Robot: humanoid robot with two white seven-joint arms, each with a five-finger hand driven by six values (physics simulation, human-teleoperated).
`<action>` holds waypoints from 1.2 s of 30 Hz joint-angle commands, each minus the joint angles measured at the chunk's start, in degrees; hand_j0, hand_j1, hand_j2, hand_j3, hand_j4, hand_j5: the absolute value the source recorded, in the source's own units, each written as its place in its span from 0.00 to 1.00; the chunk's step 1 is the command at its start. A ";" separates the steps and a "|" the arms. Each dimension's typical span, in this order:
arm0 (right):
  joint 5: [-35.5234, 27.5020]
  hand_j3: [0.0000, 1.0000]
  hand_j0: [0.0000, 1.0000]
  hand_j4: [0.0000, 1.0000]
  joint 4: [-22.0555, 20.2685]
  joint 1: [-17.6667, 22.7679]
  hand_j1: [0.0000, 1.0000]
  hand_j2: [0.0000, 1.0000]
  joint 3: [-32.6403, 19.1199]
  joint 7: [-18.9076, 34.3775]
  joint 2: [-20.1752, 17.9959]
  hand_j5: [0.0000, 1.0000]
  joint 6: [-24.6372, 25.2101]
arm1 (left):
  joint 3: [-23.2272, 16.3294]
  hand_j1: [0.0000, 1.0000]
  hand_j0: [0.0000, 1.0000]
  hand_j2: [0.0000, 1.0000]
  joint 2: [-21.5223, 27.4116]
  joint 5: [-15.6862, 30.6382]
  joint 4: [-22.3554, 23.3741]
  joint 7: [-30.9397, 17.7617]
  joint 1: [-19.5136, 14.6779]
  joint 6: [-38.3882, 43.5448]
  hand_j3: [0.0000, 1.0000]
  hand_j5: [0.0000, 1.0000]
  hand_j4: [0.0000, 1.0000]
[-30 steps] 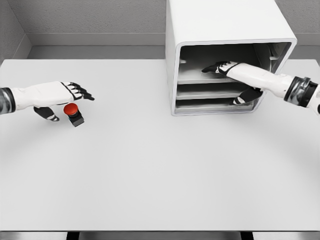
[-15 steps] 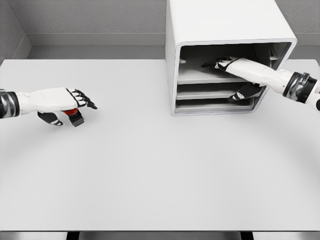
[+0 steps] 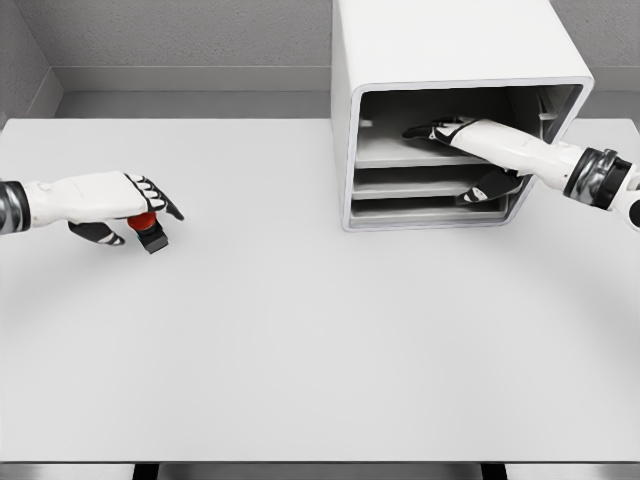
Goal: Slide open multi-storey tabletop storage cabinets and put open load switch and slide close multi-storey tabletop storage cabinets
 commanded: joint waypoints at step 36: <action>0.05 1.00 1.00 1.00 -21.18 10.99 1.00 1.00 -4.23 -0.30 -11.02 1.00 -1.35 | -0.22 0.37 0.37 0.37 -1.34 0.81 -0.76 0.03 -1.50 0.02 0.37 0.37 0.37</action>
